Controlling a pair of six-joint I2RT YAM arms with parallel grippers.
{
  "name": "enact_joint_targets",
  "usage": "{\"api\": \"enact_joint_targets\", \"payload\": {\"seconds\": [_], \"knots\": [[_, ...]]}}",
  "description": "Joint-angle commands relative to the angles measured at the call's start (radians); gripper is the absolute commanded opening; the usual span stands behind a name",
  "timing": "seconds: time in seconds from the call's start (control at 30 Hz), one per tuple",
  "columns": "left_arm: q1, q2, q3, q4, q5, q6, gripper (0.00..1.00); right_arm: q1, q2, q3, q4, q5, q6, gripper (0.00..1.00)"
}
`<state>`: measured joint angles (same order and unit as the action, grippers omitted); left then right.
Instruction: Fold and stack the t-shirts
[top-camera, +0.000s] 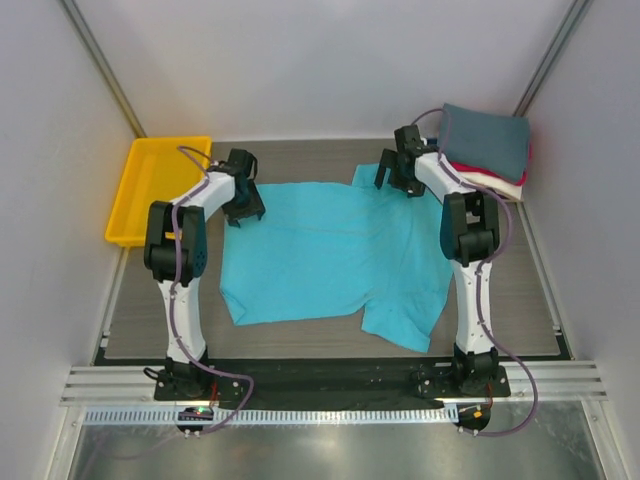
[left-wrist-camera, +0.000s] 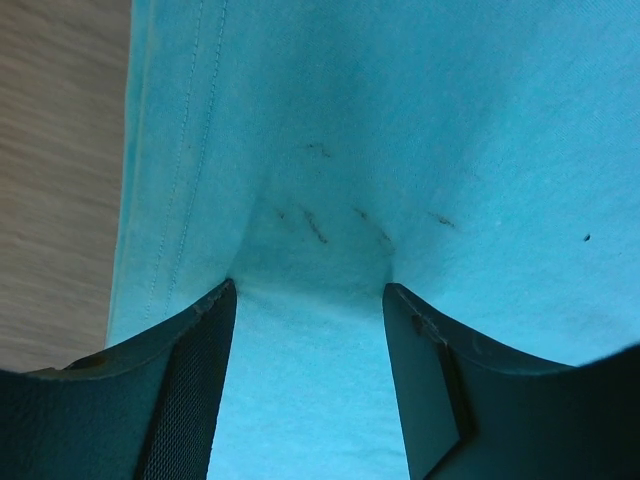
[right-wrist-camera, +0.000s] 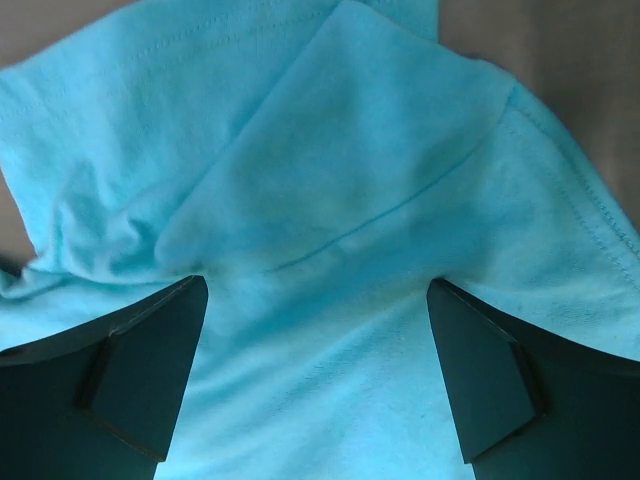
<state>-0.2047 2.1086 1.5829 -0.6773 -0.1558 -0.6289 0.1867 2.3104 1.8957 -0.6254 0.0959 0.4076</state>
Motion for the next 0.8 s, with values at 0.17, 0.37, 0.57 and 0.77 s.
{"api": "enact_joint_targets", "payload": {"seconds": [0.17,0.37,0.57,0.77], "knots": [[0.102,0.162,0.3,-0.082,-0.013,0.014,0.61,-0.004,0.291,0.428,-0.122,-0.024,0.033,0.99],[0.073,0.09,0.49,-0.241,0.004,0.064,0.62,0.023,0.167,0.428,-0.097,-0.12,0.01,0.99],[0.039,-0.284,0.131,-0.194,-0.03,0.038,0.65,0.088,-0.133,0.21,-0.082,-0.101,-0.01,1.0],[0.01,-0.669,-0.349,-0.179,-0.088,-0.018,0.63,0.126,-0.592,-0.346,0.008,-0.045,0.037,1.0]]}}
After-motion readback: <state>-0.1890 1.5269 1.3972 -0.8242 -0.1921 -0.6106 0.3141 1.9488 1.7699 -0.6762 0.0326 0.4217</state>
